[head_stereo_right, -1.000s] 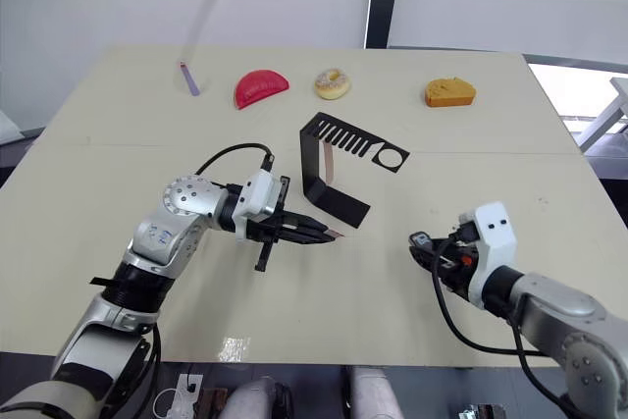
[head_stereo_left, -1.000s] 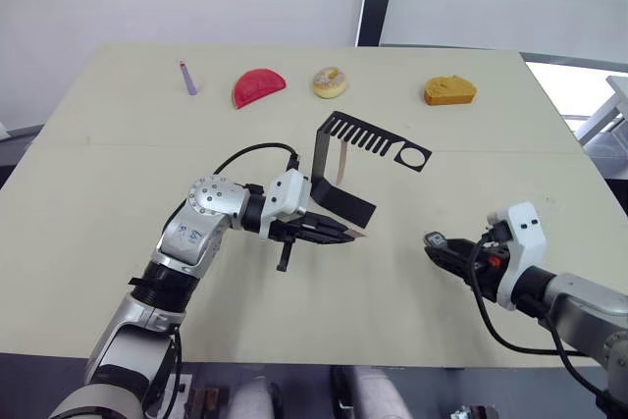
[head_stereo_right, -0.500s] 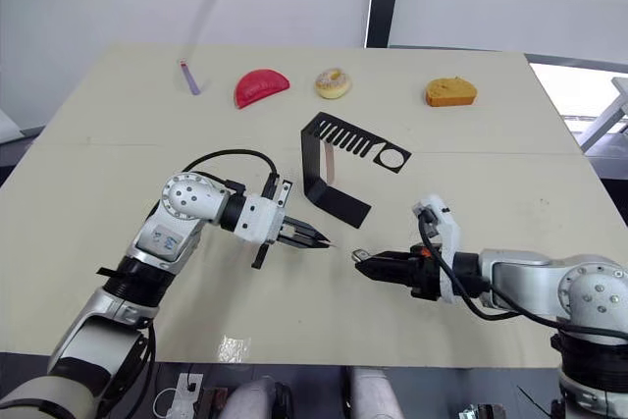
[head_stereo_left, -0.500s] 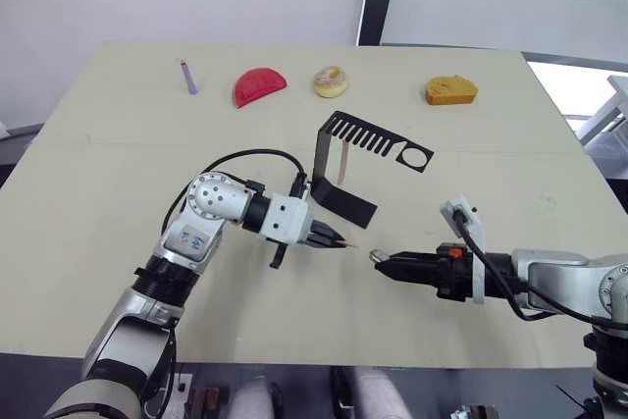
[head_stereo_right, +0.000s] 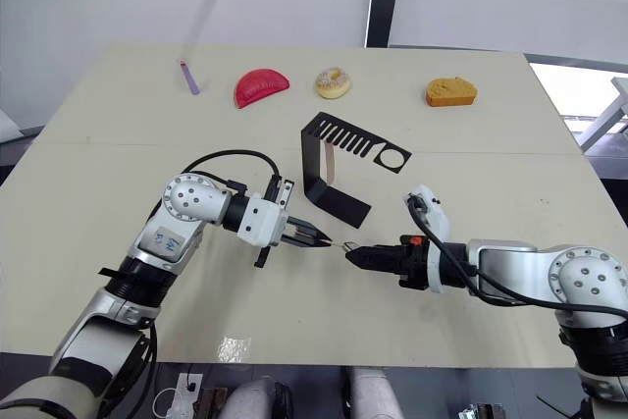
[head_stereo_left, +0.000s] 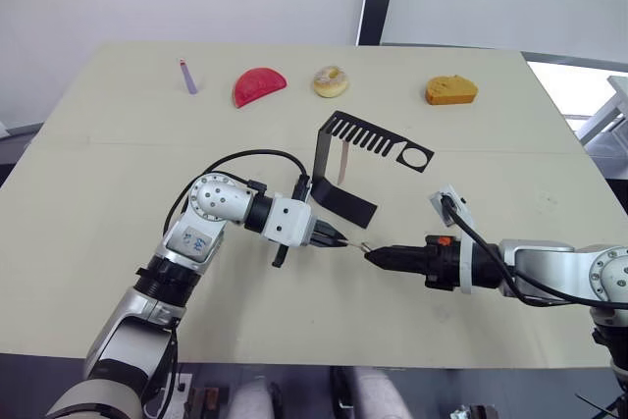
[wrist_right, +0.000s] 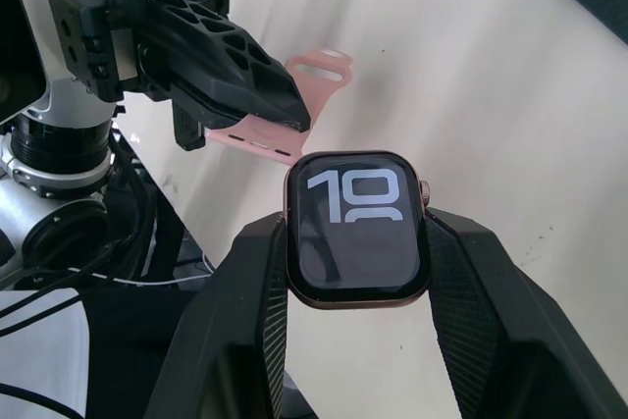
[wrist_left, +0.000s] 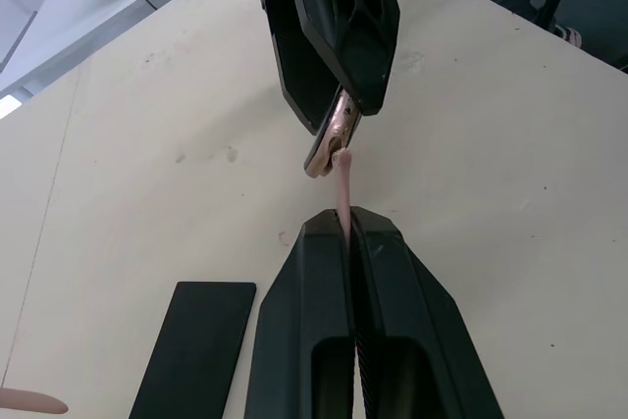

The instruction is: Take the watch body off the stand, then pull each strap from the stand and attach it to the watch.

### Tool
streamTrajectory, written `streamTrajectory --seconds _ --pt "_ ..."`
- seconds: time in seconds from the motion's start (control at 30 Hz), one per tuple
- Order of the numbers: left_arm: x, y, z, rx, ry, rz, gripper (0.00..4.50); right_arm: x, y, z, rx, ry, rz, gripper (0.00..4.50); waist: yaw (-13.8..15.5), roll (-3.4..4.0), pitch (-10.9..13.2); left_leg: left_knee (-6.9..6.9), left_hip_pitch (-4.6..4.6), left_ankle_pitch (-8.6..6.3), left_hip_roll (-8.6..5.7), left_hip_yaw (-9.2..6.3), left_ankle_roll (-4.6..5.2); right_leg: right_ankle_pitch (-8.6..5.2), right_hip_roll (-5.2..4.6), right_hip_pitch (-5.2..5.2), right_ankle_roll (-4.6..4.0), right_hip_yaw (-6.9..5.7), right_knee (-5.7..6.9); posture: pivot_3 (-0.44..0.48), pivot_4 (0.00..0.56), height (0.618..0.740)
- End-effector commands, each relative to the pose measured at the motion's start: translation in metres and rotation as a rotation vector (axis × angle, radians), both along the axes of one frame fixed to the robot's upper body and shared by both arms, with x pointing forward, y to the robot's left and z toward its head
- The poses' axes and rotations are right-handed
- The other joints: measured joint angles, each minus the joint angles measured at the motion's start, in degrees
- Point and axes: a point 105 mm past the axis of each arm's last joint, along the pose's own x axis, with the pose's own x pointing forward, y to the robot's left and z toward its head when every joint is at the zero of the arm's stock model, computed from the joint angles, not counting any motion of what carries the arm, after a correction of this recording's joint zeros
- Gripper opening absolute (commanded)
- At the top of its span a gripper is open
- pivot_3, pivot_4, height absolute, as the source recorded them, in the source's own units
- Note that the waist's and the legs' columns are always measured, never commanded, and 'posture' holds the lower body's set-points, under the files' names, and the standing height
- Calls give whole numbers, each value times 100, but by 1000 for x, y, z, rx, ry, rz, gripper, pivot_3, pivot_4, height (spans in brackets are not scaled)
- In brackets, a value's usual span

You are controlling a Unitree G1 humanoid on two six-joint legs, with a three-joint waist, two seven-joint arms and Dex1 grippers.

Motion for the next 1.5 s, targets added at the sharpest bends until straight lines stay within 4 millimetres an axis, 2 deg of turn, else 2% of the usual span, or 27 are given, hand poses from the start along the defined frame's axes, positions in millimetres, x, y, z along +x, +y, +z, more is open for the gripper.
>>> streamTrajectory --seconds 0.03,0.6,1.17,1.5 --pt "-3 -3 6 -20 -31 -17 0 -2 2 10 17 -29 20 1508 0 0 0 0 0 0 0 0 0 0 0 0 0 0 -1 0 150 737" --pt "-3 -8 4 -28 -13 -20 0 -4 5 10 23 -38 23 1508 1 0 0 0 -1 0 2 0 0 0 0 0 0 -1 -3 0 150 737" --pt "-2 -1 -1 -8 4 -1 0 -4 1 12 22 -44 14 1508 3 0 0 0 -2 0 2 0 0 0 0 0 0 -1 -5 0 150 737" --pt "-1 -6 2 -24 -3 -1 0 -4 2 12 23 -45 15 1508 2 0 0 0 -3 0 2 0 0 0 0 0 0 -2 -6 0 150 737"
